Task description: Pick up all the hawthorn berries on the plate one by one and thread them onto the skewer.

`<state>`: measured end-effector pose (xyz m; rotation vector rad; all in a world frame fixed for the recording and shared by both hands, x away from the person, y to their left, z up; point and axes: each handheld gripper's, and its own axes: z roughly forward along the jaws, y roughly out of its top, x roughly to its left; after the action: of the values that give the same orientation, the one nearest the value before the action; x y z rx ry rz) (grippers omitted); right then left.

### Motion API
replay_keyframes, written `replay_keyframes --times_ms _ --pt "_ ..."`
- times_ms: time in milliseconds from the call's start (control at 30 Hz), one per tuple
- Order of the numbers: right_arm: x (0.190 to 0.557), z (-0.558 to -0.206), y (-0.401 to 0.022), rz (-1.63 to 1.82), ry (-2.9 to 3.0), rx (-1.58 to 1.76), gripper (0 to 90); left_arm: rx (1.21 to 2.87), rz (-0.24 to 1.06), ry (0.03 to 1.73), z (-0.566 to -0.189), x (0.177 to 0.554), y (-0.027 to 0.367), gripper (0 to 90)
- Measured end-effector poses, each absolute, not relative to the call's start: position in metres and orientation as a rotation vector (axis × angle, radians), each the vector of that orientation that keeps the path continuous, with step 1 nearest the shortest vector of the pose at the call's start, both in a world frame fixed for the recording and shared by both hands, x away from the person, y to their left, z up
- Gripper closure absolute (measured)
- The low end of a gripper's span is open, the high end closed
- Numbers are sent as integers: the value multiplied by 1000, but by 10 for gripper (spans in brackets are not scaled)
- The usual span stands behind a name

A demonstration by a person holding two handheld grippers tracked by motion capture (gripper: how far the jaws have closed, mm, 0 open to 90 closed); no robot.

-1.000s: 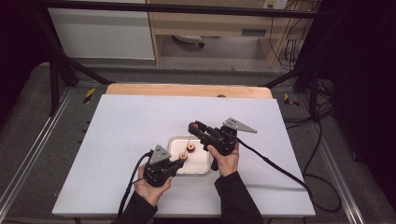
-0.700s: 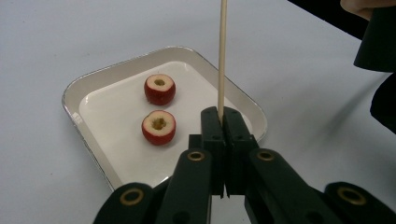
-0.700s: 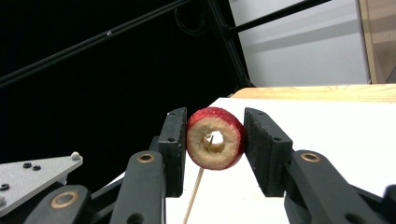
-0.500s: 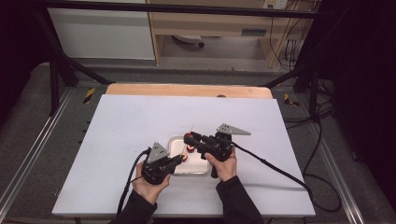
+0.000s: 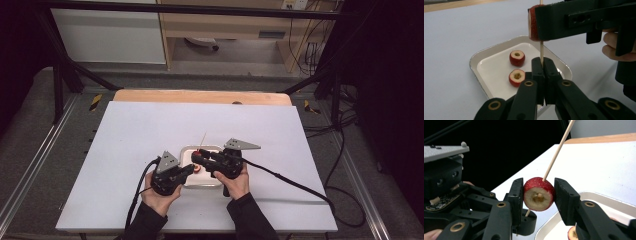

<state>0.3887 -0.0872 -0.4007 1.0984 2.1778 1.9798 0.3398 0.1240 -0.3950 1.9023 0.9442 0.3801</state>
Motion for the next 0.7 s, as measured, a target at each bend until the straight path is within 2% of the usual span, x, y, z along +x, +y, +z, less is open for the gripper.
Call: replay_keyframes --times_ms 233,267,300,367,500,533,700 --pt "389 -403 -86 1964 2216 1110 611 1904 385 930 -397 340 125 889" --pt "389 -402 -87 1964 2201 1093 523 1905 385 929 -396 340 126 888" --pt "389 -402 -87 1964 2201 1093 523 1907 386 928 -396 340 127 888" --pt "390 -398 -90 1928 2162 1088 414 1913 387 924 -396 339 129 888" --pt "391 -390 -98 1818 2166 1063 289 1925 394 926 -397 339 136 888" --pt "393 -388 -103 1771 2181 1058 233 1932 397 926 -397 339 139 888" --pt "397 -388 -108 1640 2260 1042 153 1959 403 934 -400 337 153 887"
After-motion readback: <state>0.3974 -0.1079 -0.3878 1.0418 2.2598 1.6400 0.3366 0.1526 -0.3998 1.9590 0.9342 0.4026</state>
